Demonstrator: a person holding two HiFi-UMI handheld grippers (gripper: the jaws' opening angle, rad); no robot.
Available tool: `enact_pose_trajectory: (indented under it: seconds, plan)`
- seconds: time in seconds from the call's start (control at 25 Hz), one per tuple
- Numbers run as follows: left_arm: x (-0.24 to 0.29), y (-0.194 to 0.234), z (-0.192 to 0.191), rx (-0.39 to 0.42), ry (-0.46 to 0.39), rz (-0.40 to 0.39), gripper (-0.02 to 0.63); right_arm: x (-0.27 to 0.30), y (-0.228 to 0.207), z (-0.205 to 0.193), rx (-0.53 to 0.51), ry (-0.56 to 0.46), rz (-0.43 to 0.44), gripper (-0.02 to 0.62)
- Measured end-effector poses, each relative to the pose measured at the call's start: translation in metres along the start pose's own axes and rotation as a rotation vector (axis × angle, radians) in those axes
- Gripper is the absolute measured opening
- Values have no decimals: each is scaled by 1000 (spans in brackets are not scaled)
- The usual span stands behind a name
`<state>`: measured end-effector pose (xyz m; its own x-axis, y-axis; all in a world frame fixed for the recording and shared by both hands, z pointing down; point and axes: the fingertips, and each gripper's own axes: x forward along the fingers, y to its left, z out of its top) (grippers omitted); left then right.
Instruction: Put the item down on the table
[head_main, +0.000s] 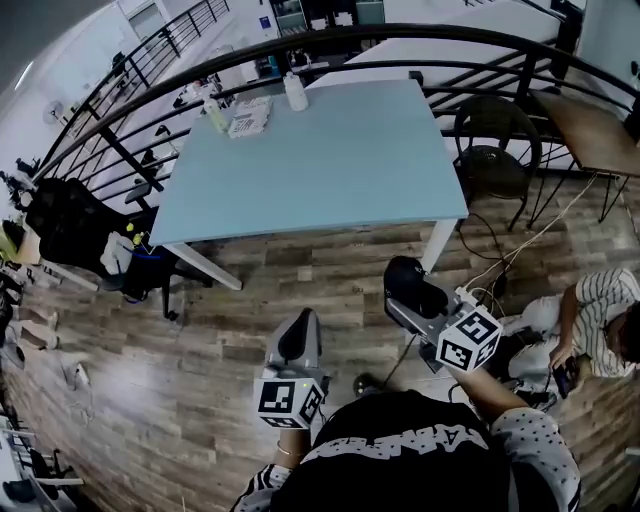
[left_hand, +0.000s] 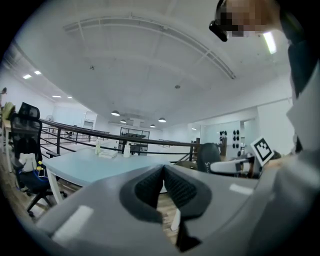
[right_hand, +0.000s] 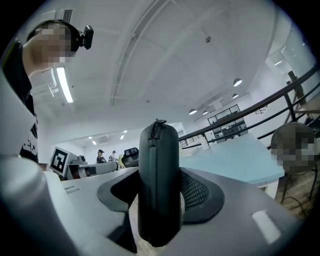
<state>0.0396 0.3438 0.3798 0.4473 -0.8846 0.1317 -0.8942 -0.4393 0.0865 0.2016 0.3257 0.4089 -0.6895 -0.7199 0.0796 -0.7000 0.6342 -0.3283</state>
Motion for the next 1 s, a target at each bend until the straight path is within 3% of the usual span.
enact_pose_trajectory:
  seconds: [0.2,0.4,1.0]
  plan:
    - [-3,42,2,16,-6,24,0,37,13,0,-19,-1,5,255]
    - [-9,81,-4,-19,4,19,0,74,30,-6,-20,15,19,255]
    - [-6,141,-8,-56,5,61,0,132,38,-7,-15,35,53,255]
